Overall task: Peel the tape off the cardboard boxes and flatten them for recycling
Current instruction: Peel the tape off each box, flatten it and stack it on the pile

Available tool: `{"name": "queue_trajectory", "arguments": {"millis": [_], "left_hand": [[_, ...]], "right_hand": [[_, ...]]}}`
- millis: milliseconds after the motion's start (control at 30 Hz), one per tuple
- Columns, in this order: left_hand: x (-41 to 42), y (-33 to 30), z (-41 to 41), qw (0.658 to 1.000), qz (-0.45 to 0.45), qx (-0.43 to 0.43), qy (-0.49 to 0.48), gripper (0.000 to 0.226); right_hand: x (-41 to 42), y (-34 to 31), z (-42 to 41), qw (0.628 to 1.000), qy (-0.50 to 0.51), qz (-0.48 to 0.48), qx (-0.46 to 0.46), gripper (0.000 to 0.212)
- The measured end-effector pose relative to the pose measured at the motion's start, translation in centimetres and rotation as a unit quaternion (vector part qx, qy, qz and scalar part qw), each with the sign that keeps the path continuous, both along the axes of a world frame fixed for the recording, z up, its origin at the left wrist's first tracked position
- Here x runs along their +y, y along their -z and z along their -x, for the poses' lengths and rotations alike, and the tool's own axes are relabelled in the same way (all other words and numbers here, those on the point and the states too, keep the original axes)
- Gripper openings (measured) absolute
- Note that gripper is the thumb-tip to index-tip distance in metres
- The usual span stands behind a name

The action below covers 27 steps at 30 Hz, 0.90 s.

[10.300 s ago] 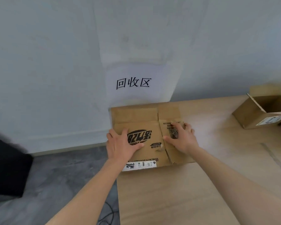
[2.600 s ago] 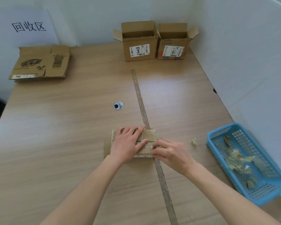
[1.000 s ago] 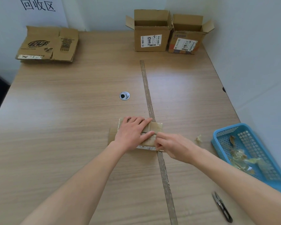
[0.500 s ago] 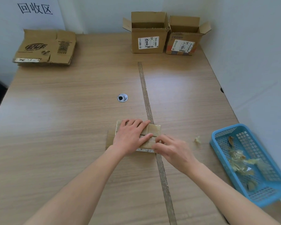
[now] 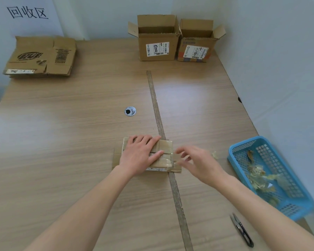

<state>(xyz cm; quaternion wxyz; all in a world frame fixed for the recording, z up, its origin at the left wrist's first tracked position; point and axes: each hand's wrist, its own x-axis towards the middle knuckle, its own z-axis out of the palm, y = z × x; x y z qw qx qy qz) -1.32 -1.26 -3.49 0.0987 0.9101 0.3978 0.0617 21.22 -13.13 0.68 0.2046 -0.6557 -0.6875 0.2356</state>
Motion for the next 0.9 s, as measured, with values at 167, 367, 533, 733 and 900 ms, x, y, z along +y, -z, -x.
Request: {"name": "queue_trajectory", "arguments": {"millis": [167, 367, 533, 733, 900], "left_hand": [[0.0, -0.1, -0.1, 1.0, -0.008, 0.003, -0.001, 0.062], [0.1, 0.0, 0.0, 1.0, -0.007, 0.002, -0.002, 0.059], [0.2, 0.0, 0.0, 1.0, -0.003, 0.0, 0.0, 0.06], [0.2, 0.0, 0.1, 1.0, -0.007, 0.001, 0.001, 0.06], [0.1, -0.2, 0.0, 1.0, -0.008, 0.014, 0.007, 0.061]], "right_hand": [[-1.0, 2.1, 4.1, 0.984, -0.053, -0.104, -0.136, 0.054], [-1.0, 3.5, 5.7, 0.974, 0.056, -0.156, -0.153, 0.043], [-1.8, 3.3, 4.2, 0.97, 0.033, -0.219, -0.1, 0.02], [-1.9, 2.8, 3.3, 0.96, -0.044, -0.254, -0.108, 0.017], [0.2, 0.8, 2.0, 0.982, 0.115, -0.061, 0.14, 0.011]]}}
